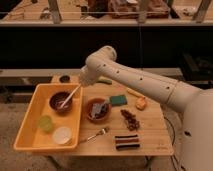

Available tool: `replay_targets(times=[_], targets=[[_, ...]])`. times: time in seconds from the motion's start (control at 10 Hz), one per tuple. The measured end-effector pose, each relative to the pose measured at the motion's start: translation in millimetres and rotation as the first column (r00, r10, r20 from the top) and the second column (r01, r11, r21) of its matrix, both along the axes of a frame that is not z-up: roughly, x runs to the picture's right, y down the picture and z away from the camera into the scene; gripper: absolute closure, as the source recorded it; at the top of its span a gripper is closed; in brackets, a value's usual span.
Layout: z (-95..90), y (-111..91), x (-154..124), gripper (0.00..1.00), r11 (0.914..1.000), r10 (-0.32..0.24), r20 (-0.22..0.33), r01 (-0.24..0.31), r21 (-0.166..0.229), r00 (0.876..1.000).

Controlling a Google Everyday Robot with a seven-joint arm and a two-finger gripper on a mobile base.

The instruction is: Place brush in plastic cup

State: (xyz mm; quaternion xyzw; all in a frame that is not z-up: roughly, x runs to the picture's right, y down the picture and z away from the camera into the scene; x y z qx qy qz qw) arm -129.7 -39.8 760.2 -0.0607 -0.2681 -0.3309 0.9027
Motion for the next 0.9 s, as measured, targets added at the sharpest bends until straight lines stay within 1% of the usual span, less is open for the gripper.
replay_targets(times=[0.2, 0.3, 0.9], targets=[[-4.4, 6.4, -8.2, 1.00, 0.9996, -0.030, 0.034, 0.030, 0.003, 0.999], [-6.1, 6.9, -5.6, 1.00, 0.9993, -0.035, 0.055, 0.034, 0.016, 0.998], [-6.4, 7.1, -5.5, 1.00, 0.9993, -0.035, 0.060, 0.034, 0.018, 0.998]])
